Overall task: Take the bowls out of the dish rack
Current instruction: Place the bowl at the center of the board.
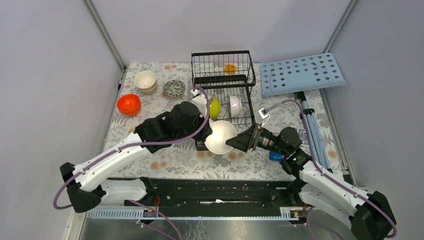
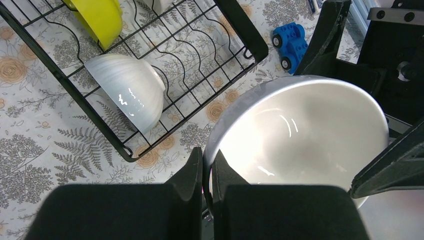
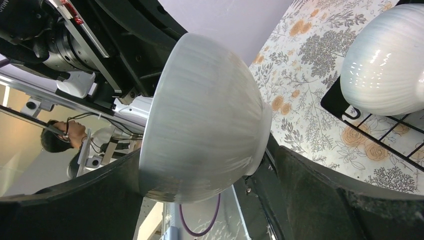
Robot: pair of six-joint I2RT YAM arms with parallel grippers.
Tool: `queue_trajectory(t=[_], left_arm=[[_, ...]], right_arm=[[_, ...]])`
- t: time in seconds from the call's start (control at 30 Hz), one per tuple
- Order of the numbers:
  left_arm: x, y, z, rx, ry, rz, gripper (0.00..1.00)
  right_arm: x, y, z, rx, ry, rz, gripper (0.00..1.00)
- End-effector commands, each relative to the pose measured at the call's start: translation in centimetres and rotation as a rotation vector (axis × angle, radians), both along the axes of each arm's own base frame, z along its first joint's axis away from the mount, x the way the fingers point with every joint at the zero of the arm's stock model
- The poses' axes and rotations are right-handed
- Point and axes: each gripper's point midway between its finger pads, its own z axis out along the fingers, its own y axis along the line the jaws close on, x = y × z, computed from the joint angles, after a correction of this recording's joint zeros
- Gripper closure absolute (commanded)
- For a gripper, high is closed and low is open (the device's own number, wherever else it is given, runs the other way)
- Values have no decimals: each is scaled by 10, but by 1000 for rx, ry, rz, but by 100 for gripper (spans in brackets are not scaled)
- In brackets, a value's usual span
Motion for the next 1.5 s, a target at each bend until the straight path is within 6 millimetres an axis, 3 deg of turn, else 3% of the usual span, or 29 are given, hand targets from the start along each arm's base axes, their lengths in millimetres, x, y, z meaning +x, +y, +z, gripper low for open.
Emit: queue_trajectory(t=[0.0,0.63,0.87,1.13,1.23,1.47], left_arm=[[-1,-10,49,-201,-69,5,100],[15,3,49,-195,-111,121,100],[25,12,35,-141,-100,206,100],[24,32,16,-91,-40,326,100],[21,43,10,-90,-17,376,100],[13,57,-11,-95,52,463,100]], right_arm=[[0,0,5,-44,-34,15,0],[-7,-37,15,-430,-162,-26,0],[4,-63,48,-551,-218,-152,0],[35,-90,75,-758,-194,-361,0],[40,-82,81,-873,-244,-427,0],[26,-16,85,-1068,-429,-436,1]])
